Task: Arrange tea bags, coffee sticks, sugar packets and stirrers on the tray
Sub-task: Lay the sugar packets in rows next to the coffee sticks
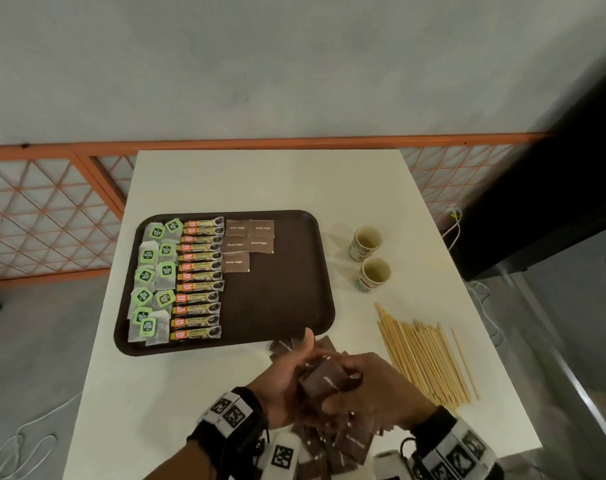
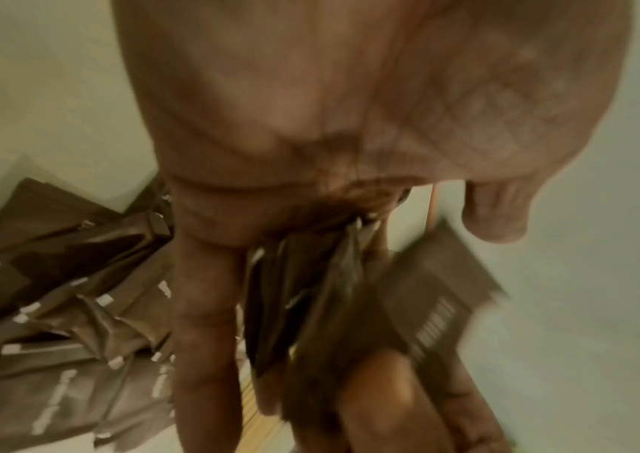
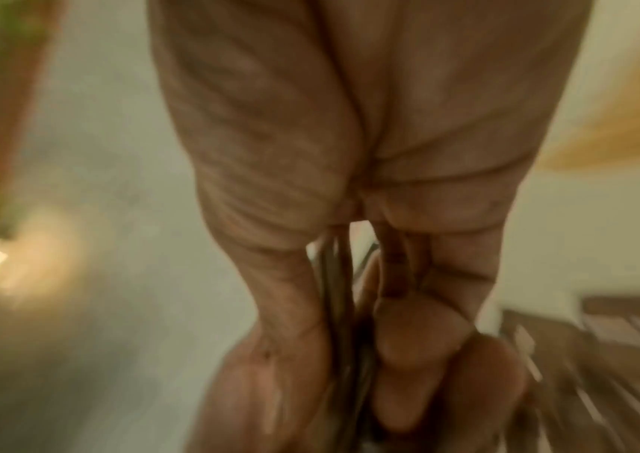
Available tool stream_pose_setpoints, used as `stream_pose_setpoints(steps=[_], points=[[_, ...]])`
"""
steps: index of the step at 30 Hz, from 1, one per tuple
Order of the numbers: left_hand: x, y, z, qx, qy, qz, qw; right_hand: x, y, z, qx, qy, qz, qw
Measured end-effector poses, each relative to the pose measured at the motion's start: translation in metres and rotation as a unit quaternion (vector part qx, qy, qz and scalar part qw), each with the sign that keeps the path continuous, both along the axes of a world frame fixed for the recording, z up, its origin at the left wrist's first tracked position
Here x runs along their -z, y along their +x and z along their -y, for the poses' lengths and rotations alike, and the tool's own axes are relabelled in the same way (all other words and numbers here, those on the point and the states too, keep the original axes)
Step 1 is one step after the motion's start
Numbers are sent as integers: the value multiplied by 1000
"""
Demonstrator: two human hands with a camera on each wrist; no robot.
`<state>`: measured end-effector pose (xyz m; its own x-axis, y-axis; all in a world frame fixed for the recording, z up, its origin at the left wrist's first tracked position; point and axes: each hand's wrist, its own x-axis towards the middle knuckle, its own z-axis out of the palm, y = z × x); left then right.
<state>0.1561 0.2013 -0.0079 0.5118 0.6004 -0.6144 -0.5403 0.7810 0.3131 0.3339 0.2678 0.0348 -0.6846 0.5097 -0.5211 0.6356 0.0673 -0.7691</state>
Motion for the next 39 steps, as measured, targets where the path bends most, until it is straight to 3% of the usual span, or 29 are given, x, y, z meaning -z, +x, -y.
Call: stream_pose_setpoints(steps=[3, 15, 20, 27, 34, 36, 39], points=[[-8, -14, 2, -39, -28, 4, 999, -12, -30, -8, -48, 125, 33, 990], [-20, -78, 13, -251, 11, -104, 962, -21, -111, -24, -41, 129, -28, 990], [-23, -102, 9, -303, -4, -108, 947, -16, -147, -11, -37, 185, -9, 982], [-20, -126, 9, -281, -17, -95, 955, -17, -174, -15, -82, 156, 56, 983], [-18, -151, 13, -183, 103, -136, 968, -19, -172, -15, 112, 3, -97, 989], [-17, -156, 13, -157, 105, -158, 969, -18, -173, -13, 97, -22, -95, 990], [-19, -165, 13, -102, 119, -193, 969, -14, -171, -17, 41, 9, -59, 997]])
